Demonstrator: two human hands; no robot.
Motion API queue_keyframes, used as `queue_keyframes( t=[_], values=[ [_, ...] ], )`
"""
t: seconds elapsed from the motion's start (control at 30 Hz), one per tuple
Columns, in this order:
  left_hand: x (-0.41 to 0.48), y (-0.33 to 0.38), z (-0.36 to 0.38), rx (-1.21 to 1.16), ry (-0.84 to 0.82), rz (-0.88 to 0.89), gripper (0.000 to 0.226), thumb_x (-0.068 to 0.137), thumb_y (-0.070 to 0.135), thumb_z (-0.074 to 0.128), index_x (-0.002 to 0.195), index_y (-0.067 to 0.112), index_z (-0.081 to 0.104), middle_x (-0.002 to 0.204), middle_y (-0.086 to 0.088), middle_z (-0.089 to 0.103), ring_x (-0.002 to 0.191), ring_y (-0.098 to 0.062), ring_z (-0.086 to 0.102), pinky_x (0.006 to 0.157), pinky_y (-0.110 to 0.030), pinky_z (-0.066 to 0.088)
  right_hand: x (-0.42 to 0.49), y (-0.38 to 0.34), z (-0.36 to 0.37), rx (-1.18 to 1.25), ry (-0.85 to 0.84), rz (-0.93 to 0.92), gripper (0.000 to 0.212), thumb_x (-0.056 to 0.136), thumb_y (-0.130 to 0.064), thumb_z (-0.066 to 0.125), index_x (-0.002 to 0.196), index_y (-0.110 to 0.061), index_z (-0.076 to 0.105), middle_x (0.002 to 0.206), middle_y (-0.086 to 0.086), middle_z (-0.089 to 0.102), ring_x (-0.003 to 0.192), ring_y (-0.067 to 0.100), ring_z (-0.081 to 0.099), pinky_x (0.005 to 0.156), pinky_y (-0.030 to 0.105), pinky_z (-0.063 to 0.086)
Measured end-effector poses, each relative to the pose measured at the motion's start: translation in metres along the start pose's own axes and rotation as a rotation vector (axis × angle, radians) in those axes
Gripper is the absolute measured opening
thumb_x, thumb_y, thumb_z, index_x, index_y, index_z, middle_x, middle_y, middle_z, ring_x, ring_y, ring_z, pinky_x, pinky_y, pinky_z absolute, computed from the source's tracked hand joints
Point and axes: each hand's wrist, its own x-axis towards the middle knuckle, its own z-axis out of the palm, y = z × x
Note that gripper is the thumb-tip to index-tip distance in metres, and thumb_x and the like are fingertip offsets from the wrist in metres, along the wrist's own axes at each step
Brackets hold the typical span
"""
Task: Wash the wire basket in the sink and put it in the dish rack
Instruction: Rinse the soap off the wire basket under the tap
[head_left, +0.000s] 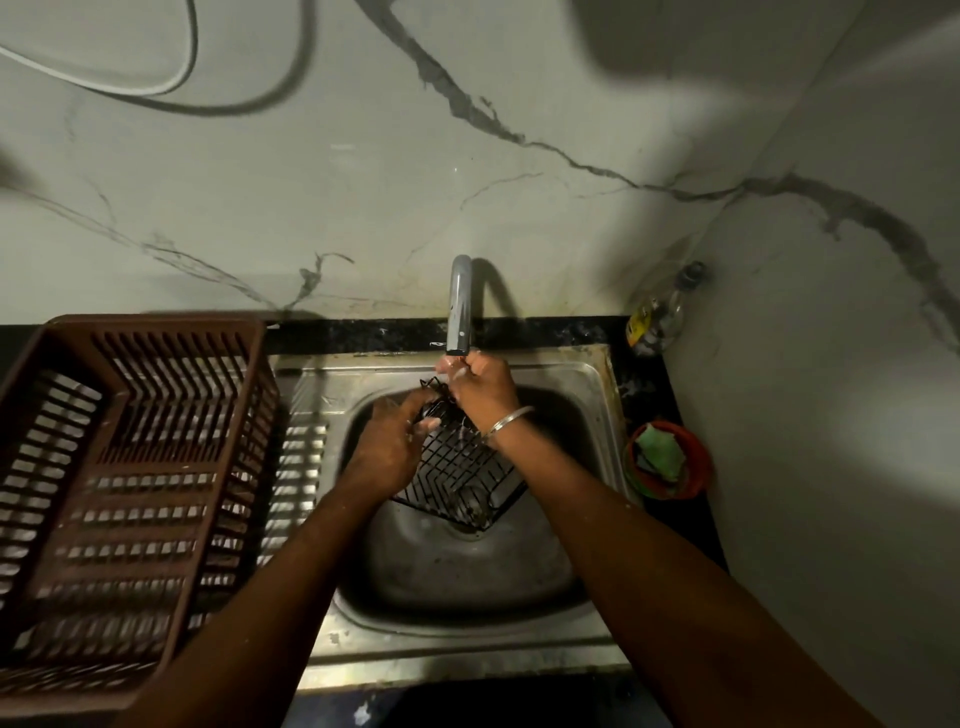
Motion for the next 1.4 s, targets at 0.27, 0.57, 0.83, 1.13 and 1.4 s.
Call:
queue_keyframes(
  t=[0.27, 0.57, 0.83, 1.13, 1.4],
  values=[
    [-0.010, 0.000, 0.000, -0.006, 0.014, -0.027, 0.039, 0.106, 0.042, 0.056, 0.143, 0.050, 0.050, 0.130, -0.008, 0.061, 0.114, -0.020, 0.063, 0.104, -0.044, 0.055, 0.003, -0.010, 0.011, -0.081, -0.104, -0.009, 0.044, 0.082, 0.015, 0.039, 0.061, -0.018, 0.058, 0.058, -0.005, 0.052, 0.058, 0.010, 0.048, 0.062, 0.025, 0.041],
    [-0.012, 0.007, -0.002, -0.043, 0.023, -0.030, 0.039, 0.106, 0.041, 0.051, 0.145, 0.046, 0.050, 0.130, -0.009, 0.061, 0.116, -0.018, 0.058, 0.102, -0.039, 0.050, -0.003, 0.001, 0.011, -0.216, -0.019, -0.264, 0.027, 0.095, -0.013, 0.047, 0.085, -0.011, 0.072, 0.087, 0.007, 0.071, 0.087, 0.019, 0.064, 0.082, 0.027, 0.049],
    [-0.014, -0.003, -0.005, -0.130, 0.045, 0.000, 0.034, 0.104, 0.040, 0.055, 0.137, 0.044, 0.056, 0.121, -0.004, 0.064, 0.105, -0.011, 0.062, 0.092, -0.037, 0.057, -0.010, 0.027, -0.002, -0.463, -0.002, -0.490, 0.013, 0.096, -0.002, 0.055, 0.094, -0.009, 0.066, 0.094, 0.005, 0.064, 0.090, 0.017, 0.058, 0.079, 0.032, 0.048],
    [-0.021, -0.004, -0.008, -0.283, 0.083, 0.062, 0.033, 0.099, 0.014, 0.069, 0.120, 0.038, 0.063, 0.125, 0.004, 0.061, 0.120, -0.017, 0.059, 0.103, -0.048, 0.053, -0.046, 0.045, 0.002, -0.580, -0.116, -0.639, 0.051, 0.110, -0.033, 0.037, 0.149, -0.002, 0.048, 0.152, 0.019, 0.051, 0.145, 0.028, 0.043, 0.125, 0.036, 0.029],
    [-0.015, -0.004, -0.016, -0.363, 0.119, -0.018, 0.033, 0.099, 0.011, 0.070, 0.121, 0.036, 0.065, 0.124, -0.006, 0.055, 0.115, -0.016, 0.060, 0.101, -0.042, 0.055, -0.044, 0.046, -0.008, -0.640, -0.097, -0.601, 0.057, 0.108, -0.038, 0.046, 0.156, -0.008, 0.040, 0.159, 0.015, 0.043, 0.151, 0.029, 0.035, 0.123, 0.047, 0.031]
  ],
)
